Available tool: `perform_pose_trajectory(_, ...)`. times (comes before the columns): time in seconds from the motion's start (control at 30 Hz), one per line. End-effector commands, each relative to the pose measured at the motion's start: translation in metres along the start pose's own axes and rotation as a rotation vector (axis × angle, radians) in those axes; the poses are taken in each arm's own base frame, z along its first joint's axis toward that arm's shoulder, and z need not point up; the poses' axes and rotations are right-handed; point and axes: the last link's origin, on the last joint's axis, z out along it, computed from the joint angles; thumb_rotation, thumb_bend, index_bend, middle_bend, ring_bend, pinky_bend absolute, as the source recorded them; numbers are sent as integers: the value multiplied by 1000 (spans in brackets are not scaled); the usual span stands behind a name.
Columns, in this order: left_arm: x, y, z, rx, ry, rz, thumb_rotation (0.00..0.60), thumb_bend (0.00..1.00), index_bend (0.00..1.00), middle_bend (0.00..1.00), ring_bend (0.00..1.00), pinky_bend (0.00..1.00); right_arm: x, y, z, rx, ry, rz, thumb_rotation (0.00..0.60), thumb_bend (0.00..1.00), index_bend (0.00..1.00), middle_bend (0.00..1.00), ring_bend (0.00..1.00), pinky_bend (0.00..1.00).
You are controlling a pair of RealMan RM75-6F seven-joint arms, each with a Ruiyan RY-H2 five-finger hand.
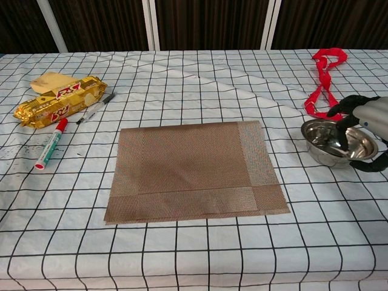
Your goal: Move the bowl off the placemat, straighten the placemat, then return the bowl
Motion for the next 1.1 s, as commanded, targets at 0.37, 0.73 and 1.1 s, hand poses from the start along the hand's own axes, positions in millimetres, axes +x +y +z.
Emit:
perform_pose_trajectory(0.37, 1, 1, -2, -14, 5, -7, 600, 16, 0, 0, 0, 0, 18, -28, -35, 98, 70, 32, 600, 121, 213, 66, 34, 186)
perform_pose_trajectory(0.73, 3, 1, -2, -17, 20, -16, 600, 16, 0, 0, 0, 0, 38, -82, -36, 303, 115, 75, 600, 65, 296, 179, 130, 242)
perform_pose_trajectory(1.1, 4, -1, 0, -11, 22, -23, 600, 16, 0, 0, 0, 0, 24, -115, -19, 373, 52, 55, 600, 65, 343, 229, 169, 263)
